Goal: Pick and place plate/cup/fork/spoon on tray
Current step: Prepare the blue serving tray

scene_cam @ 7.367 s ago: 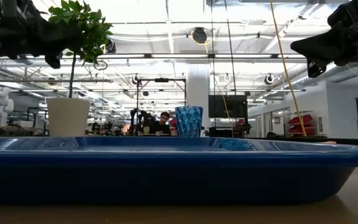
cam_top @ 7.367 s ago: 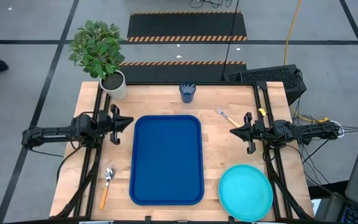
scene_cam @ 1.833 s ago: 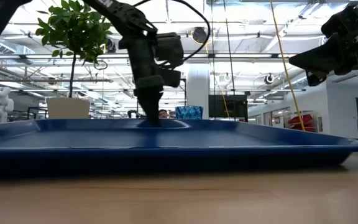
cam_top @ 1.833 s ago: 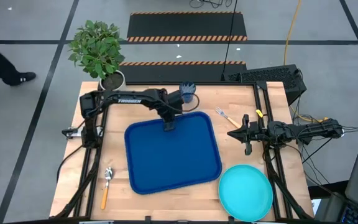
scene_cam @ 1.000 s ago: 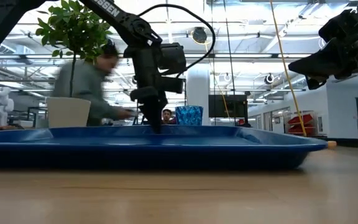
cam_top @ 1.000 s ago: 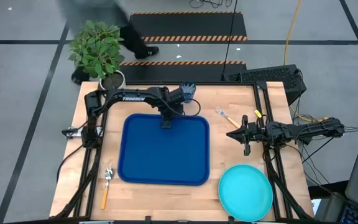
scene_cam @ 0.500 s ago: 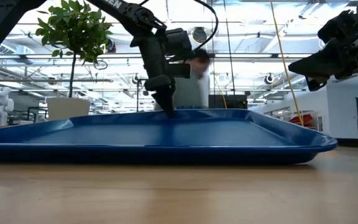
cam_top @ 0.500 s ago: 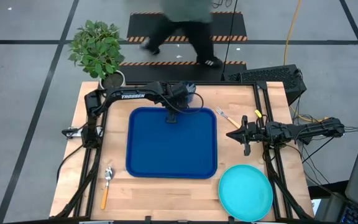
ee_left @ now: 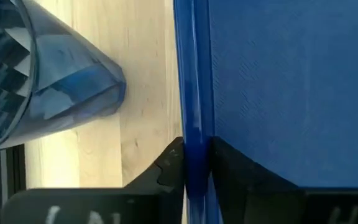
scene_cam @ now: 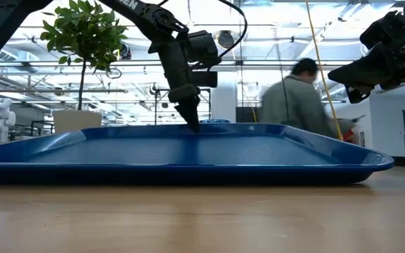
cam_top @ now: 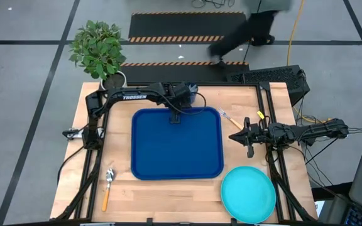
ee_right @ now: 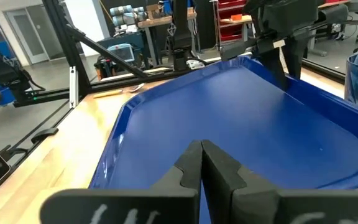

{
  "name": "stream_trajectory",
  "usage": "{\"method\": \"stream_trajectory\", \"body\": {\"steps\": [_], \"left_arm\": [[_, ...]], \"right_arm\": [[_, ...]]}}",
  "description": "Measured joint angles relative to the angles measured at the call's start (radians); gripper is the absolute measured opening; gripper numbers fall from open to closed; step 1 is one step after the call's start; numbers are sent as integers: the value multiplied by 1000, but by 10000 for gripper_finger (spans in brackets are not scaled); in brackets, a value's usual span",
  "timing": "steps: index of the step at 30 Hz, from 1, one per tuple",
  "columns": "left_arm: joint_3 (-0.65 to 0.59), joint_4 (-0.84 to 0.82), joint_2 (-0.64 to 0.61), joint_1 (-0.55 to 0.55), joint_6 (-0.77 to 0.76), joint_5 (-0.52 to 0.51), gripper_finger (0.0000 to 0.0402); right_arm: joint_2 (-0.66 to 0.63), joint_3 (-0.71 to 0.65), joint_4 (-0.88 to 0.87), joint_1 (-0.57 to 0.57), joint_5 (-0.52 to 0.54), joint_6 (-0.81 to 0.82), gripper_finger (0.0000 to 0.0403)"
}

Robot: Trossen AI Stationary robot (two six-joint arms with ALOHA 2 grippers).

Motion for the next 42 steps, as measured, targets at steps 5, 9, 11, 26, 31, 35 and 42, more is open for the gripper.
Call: {"method": "stream_trajectory", "body": {"steps": [5, 9, 11, 26, 31, 35, 42], "left_arm": [[0, 0, 0, 0, -2, -20, 122], [-1, -4, 0, -1, -7, -7, 134], [-5, -3, 0, -4, -11, -4, 135], [-6, -455, 0, -29, -347, -146, 138], [-8, -725, 0, -50, -575, -208, 138], [-75, -801, -12, -92, -594, -246, 138], [-283, -662, -165, -161, -633, -237, 106]], "right_arm": [[0, 0, 0, 0, 0, 0, 0], [0, 0, 0, 0, 0, 7, 0], [0, 0, 0, 0, -1, 8, 0], [0, 0, 0, 0, -3, 7, 0], [0, 0, 0, 0, -3, 9, 0], [1, 0, -14, 0, -22, 22, 0], [18, 0, -21, 0, -51, 26, 0]]}}
